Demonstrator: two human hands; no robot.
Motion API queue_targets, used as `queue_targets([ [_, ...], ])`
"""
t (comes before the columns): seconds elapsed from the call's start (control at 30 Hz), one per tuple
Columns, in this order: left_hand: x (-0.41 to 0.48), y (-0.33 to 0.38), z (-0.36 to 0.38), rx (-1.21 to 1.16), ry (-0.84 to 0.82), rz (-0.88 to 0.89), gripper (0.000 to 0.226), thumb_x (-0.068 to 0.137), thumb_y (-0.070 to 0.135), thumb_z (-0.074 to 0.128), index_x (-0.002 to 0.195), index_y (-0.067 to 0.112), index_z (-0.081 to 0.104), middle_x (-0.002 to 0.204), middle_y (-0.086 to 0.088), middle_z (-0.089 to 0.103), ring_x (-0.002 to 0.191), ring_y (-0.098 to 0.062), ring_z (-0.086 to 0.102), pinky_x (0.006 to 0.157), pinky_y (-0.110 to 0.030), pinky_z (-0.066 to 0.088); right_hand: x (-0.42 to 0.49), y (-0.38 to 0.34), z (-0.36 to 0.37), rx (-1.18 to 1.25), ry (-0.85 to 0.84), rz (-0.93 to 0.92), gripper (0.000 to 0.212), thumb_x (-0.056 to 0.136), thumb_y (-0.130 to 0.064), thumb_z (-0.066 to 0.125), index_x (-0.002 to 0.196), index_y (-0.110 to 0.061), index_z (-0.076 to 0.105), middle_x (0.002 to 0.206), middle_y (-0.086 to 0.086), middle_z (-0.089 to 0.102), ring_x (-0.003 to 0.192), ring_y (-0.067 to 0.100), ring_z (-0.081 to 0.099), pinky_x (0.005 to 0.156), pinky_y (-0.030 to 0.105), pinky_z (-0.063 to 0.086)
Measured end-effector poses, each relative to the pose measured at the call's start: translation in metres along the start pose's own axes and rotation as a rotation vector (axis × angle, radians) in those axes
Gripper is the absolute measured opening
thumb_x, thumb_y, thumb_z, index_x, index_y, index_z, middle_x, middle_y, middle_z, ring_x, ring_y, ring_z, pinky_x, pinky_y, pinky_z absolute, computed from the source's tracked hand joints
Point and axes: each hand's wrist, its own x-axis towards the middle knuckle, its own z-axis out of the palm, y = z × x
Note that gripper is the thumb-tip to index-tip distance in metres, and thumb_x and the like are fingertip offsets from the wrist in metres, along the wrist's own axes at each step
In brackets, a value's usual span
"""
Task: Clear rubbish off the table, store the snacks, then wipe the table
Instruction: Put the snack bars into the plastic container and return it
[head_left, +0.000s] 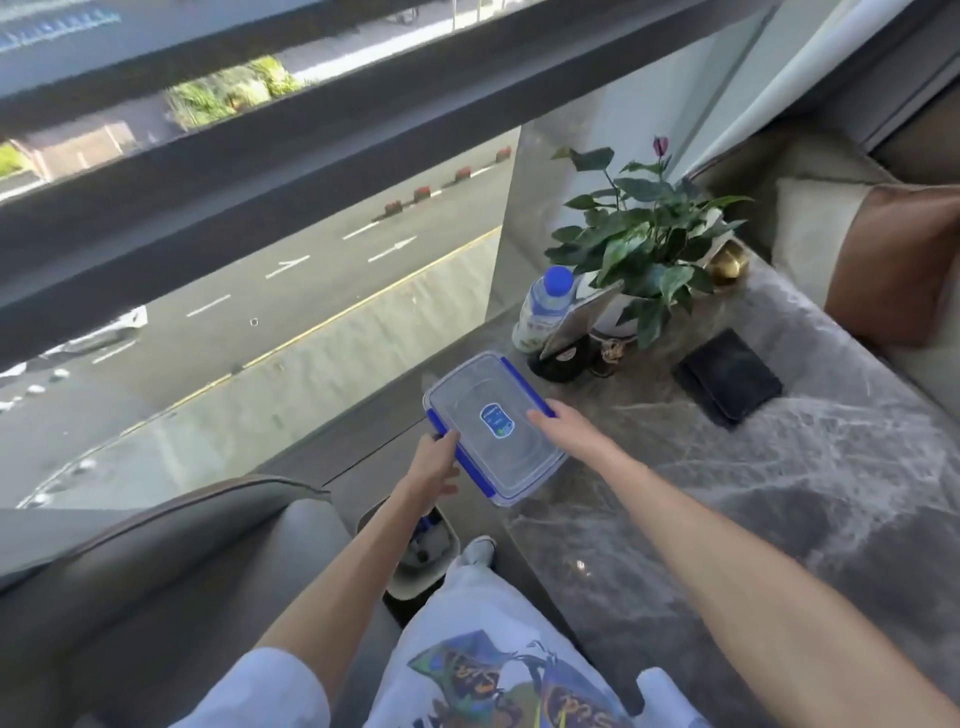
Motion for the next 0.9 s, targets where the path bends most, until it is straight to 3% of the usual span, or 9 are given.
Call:
queue_targets([
  [0.17, -0.009, -0.004, 0.004, -0.094, -0.041, 0.034, 0.048, 0.091, 0.025, 0.059, 0.132, 0.013, 0.038, 0.121, -0.012, 0.062, 0.092, -0.024, 0.069, 0.074, -0.043, 0.061, -0.008, 0.008, 0.001, 0.138, 0.021, 0.018, 0.038, 0.094, -0.034, 0.054, 0.126, -0.013, 0.06, 0.121, 0.006, 0.066, 0.107, 0.022, 0.064, 0.095, 0.037, 0.051],
  [0.37, -0.018, -0.001, 0.026, -0.063, -0.116, 0.061, 0.05, 0.089, 0.012, 0.062, 0.13, 0.015, 0.033, 0.116, -0.017, 0.062, 0.087, -0.025, 0.069, 0.073, -0.046, 0.061, -0.029, 0.06, -0.012, 0.327, 0.223, 0.06, 0.038, 0.09, -0.018, 0.064, 0.124, -0.004, 0.056, 0.122, 0.014, 0.062, 0.112, 0.025, 0.06, 0.101, 0.035, 0.047],
  [0.47, -0.025, 0.005, 0.06, 0.025, -0.187, 0.09, 0.045, 0.088, 0.006, 0.061, 0.125, 0.014, 0.036, 0.104, -0.013, 0.062, 0.078, -0.021, 0.066, 0.061, -0.04, 0.061, -0.056, 0.105, -0.028, 0.472, 0.313, 0.088, 0.038, 0.087, -0.011, 0.067, 0.123, -0.002, 0.057, 0.11, 0.015, 0.063, 0.098, 0.021, 0.059, 0.09, 0.031, 0.047],
  [0.57, -0.034, 0.004, 0.11, 0.127, -0.269, 0.136, 0.039, 0.089, 0.003, 0.059, 0.122, 0.012, 0.041, 0.095, -0.009, 0.057, 0.072, -0.019, 0.06, 0.048, -0.034, 0.058, -0.092, 0.157, -0.043, 0.621, 0.394, 0.145, 0.04, 0.086, -0.009, 0.069, 0.125, -0.004, 0.057, 0.109, 0.014, 0.063, 0.096, 0.019, 0.059, 0.084, 0.028, 0.051],
  [0.67, -0.044, -0.007, 0.175, 0.231, -0.391, 0.178, 0.039, 0.09, 0.004, 0.059, 0.125, 0.01, 0.044, 0.095, -0.006, 0.055, 0.068, -0.019, 0.058, 0.055, -0.036, 0.057, -0.135, 0.218, -0.056, 0.827, 0.511, 0.169, 0.039, 0.09, -0.003, 0.063, 0.129, 0.0, 0.057, 0.109, 0.017, 0.066, 0.09, 0.019, 0.061, 0.073, 0.019, 0.052],
  [0.8, -0.075, -0.039, 0.27, 0.378, -0.588, 0.201, 0.043, 0.092, 0.003, 0.057, 0.133, 0.009, 0.043, 0.087, -0.006, 0.057, 0.07, -0.017, 0.058, 0.057, -0.034, 0.056, -0.203, 0.302, -0.062, 1.026, 0.651, 0.261, 0.034, 0.093, -0.009, 0.061, 0.126, -0.003, 0.06, 0.11, 0.008, 0.068, 0.092, 0.016, 0.062, 0.083, 0.028, 0.05],
  [0.9, -0.103, -0.081, 0.339, 0.483, -0.663, 0.187, 0.046, 0.092, -0.001, 0.055, 0.135, 0.005, 0.042, 0.081, -0.006, 0.057, 0.066, -0.017, 0.055, 0.057, -0.032, 0.053, -0.252, 0.366, -0.056, 1.142, 0.762, 0.35, 0.037, 0.093, -0.009, 0.062, 0.128, 0.001, 0.059, 0.121, 0.017, 0.067, 0.101, 0.021, 0.061, 0.096, 0.039, 0.048],
])
